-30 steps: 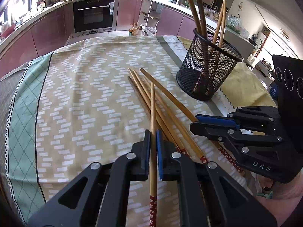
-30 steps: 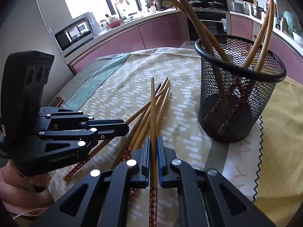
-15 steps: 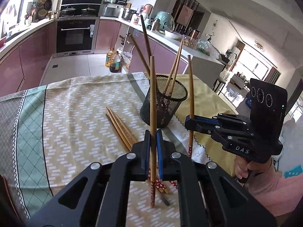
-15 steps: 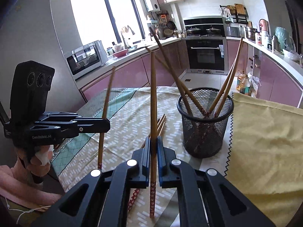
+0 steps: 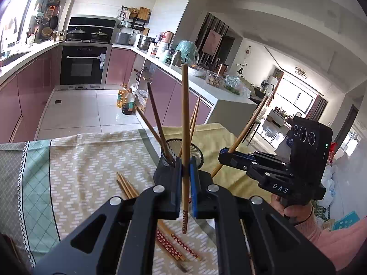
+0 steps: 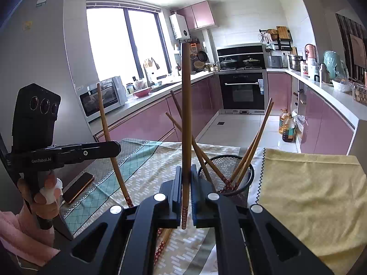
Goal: Organize utensils
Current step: 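Lift the right tool's chopstick upright toward the cup while the left tool lifts its own, then lower both chopsticks into the black mesh cup and open both tools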
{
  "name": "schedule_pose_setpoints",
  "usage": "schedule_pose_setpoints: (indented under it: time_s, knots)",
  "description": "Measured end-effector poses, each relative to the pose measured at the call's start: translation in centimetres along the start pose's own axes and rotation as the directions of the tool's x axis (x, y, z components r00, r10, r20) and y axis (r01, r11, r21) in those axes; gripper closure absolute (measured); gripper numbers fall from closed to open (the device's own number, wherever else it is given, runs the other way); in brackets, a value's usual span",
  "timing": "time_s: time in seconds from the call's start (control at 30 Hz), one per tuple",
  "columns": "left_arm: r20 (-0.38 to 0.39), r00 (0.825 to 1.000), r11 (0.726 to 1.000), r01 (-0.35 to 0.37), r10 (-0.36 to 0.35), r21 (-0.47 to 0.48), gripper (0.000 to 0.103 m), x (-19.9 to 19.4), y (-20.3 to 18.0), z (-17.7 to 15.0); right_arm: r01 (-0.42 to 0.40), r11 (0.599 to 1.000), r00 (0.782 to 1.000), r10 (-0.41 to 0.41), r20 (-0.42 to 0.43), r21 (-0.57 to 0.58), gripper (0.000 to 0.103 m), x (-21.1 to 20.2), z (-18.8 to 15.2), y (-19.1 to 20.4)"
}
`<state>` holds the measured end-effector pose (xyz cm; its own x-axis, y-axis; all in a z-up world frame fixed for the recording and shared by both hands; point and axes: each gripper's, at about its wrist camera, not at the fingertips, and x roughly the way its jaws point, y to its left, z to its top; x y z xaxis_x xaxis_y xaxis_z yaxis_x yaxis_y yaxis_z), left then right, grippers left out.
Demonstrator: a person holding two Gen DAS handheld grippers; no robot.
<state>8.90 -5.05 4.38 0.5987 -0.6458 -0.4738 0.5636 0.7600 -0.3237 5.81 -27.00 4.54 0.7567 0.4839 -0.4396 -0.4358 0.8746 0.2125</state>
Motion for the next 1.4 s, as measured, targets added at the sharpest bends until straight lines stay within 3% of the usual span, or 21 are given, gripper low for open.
schedule_pose_setpoints:
  time_s: [0.47,0.8,0.97,1.2,1.4]
  knots:
    - [0.131,0.991,0.999,-0.011,0.006,0.038,0.096,2.7,-2.6,6.1,0.048,0.999,0.995,-0.048,0.083,-0.005,0.097,-1.1,4.0,-1.6]
    - [0.126,0.991,0.998,-0.056,0.051,0.036,0.096,6.0,-2.9,7.4,0.074,0.997,0.991,-0.075,0.107,0.008,0.097,-0.1,5.0,-2.9]
    - [0.075,0.995,0.997,-0.062,0.059,0.046,0.096,7.6,-2.6,6.6,0.080,0.997,0.995,-0.081,0.059,0.019,0.097,1.7,4.4,-3.6]
    - [-0.034,0.998,0.996,-0.055,0.058,0.069,0.096,10.1,-2.0,4.8,0.081,0.996,0.994,-0.078,-0.074,0.030,0.097,4.7,2.6,-4.1]
    - [-0.146,0.986,0.995,-0.075,0.084,0.062,0.096,12.9,-0.7,3.6,0.092,0.995,0.983,-0.083,-0.166,0.045,0.097,7.0,1.5,-4.5]
